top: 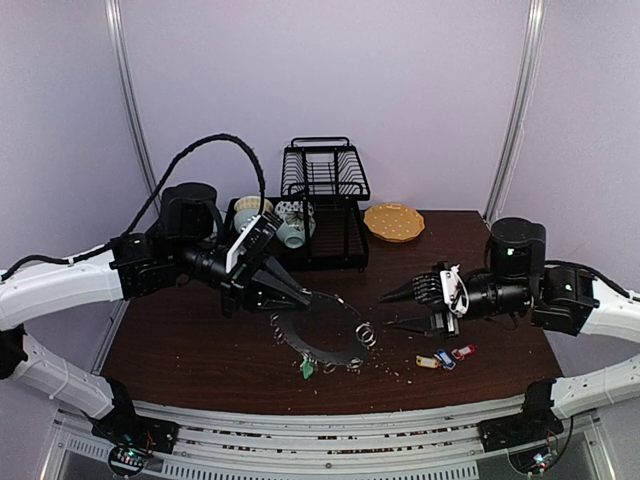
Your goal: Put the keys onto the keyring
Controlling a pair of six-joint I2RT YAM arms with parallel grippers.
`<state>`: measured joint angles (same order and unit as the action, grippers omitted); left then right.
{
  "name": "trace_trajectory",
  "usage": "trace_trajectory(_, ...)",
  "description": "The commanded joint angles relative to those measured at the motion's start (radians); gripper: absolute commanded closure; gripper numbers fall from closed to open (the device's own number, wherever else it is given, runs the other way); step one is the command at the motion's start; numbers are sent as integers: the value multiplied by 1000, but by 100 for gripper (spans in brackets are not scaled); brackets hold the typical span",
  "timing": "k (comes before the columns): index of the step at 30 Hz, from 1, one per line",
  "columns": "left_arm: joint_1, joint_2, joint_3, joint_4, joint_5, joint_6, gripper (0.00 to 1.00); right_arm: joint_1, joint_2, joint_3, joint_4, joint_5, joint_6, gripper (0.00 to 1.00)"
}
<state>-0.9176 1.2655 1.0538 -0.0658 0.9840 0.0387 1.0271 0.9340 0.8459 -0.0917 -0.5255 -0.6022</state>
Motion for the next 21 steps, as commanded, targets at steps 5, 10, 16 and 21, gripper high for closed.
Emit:
trace_trajectory(5, -4, -1, 37, 23, 12, 18, 100, 30, 13, -16, 43, -96, 25, 63)
trace_trajectory(10, -3, -1, 41, 24, 23, 16, 100, 53, 32, -23, 74, -48, 2, 64)
trace_trajectory(16, -4, -8, 35, 26, 32, 18, 100, 53, 38, -11, 54, -56, -34, 65)
trace_trajectory(21, -4, -14, 29, 29, 32, 20, 100, 51, -14, -25, 5, 22, -52, 63)
